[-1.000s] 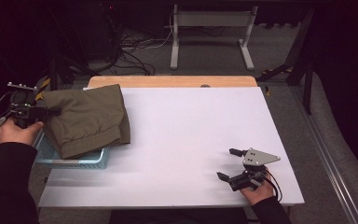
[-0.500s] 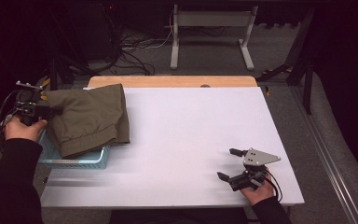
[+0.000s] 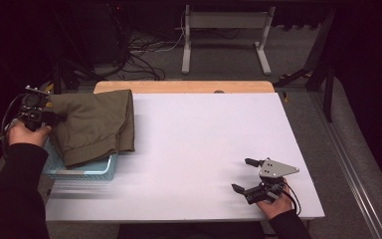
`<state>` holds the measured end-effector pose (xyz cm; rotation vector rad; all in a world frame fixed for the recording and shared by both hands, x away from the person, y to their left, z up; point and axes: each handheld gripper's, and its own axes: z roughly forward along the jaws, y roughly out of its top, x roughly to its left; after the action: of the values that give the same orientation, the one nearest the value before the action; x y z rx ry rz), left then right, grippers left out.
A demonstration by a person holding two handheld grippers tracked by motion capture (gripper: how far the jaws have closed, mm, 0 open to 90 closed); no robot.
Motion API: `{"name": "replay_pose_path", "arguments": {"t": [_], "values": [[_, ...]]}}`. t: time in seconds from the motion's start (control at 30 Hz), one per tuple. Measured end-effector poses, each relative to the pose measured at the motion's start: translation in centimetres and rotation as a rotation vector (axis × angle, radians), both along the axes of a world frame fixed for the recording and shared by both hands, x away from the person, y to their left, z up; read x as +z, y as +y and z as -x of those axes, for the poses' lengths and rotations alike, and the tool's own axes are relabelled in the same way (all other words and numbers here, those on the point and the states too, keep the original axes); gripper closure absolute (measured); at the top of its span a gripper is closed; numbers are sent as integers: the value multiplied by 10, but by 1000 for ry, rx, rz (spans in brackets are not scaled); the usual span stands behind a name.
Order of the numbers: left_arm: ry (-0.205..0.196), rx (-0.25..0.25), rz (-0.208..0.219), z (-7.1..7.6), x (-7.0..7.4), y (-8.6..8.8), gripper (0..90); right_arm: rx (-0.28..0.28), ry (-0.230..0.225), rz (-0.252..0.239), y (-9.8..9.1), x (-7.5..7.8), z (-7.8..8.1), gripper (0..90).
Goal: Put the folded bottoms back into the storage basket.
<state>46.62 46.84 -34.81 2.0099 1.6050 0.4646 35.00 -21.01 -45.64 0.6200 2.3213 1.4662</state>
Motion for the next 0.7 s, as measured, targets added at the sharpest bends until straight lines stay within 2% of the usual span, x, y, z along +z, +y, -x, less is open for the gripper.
{"name": "replay_pose_path", "arguments": {"t": [0.1,0.13,0.27,0.43,0.57,0.7], "values": [[21,-1,-6,-2,-2,0,775,0,0,-1,0,0,0,14],[44,-1,-4,-2,-4,0,780,-1,0,0,-1,0,0,13],[66,-14,-23,-1,-6,-3,782,-1,-3,-2,-1,0,0,13],[101,-32,-15,3,-10,-4,794,1,-5,-2,-1,0,0,13],[111,-29,-8,3,-13,-2,795,1,-5,-2,-1,0,0,13],[95,-15,-17,1,-12,-2,796,1,-6,0,0,0,0,13]]}}
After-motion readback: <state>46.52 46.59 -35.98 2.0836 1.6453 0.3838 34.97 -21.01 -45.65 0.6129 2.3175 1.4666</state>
